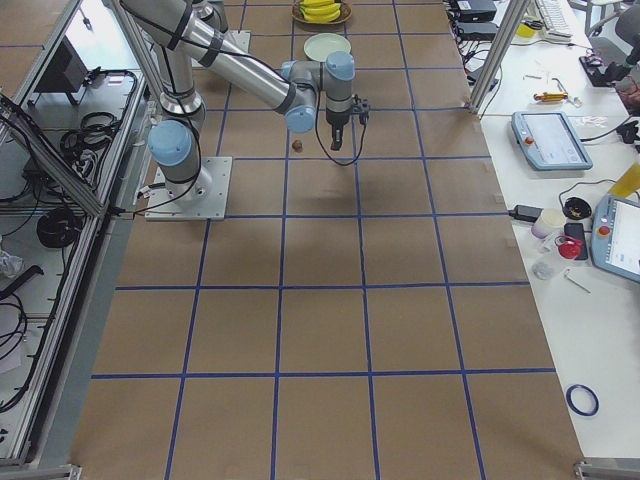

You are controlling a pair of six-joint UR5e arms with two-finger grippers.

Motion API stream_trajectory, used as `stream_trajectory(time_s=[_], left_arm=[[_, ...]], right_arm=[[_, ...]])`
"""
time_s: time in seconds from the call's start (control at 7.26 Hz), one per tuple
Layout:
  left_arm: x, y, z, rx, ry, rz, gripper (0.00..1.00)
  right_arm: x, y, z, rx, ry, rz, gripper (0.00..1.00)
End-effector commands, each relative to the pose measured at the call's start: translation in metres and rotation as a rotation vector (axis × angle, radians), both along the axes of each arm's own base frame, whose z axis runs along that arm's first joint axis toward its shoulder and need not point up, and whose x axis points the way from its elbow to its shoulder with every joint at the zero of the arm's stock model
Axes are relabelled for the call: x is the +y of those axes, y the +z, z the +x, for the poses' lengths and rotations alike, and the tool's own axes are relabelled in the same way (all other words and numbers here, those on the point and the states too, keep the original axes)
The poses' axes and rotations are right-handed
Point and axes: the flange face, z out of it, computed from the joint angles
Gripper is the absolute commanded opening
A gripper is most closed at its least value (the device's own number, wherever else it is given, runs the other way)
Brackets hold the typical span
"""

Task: Collect all strawberries into plate
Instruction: 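Carry the strawberry with the right gripper toward the plate and release it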

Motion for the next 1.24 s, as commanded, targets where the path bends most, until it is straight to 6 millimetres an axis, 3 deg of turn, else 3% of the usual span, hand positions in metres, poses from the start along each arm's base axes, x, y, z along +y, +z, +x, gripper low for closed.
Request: stream_trajectory(time_s=[0.0,0.28,0.41,0.55,0.69,0.83,0.96,1.1], left_arm=[[0.001,0.0,0.0,0.0,-0.001,-0.001,1.0],[0.001,0.0,0.0,0.0,0.001,-0.001,1.0],[0.001,0.0,0.0,0.0,-0.001,-0.001,1.0],[0.001,0.0,0.0,0.0,-0.001,-0.001,1.0],[0.001,0.001,0.0,0.0,-0.001,-0.004,1.0],[0.001,0.001,0.0,0.0,-0.001,-0.002,1.0],[0.002,0.002,0.0,0.0,-0.001,-0.004,1.0],[0.001,0.003,0.001,-0.001,0.001,-0.005,1.0]], right_arm=[[0.016,0.001,0.127,-0.016,-0.06,0.005,0.0],[0.056,-0.018,0.207,-0.025,-0.091,0.013,0.0],[0.064,-0.037,0.229,-0.028,-0.088,0.011,0.0],[0.065,-0.048,0.233,-0.03,-0.092,0.015,0.0],[0.065,-0.049,0.233,-0.032,-0.09,0.016,0.55],[0.063,-0.045,0.233,-0.033,-0.089,0.011,1.0],[0.059,-0.04,0.228,-0.034,-0.099,0.001,1.0],[0.05,-0.035,0.21,-0.029,-0.124,-0.01,1.0]])
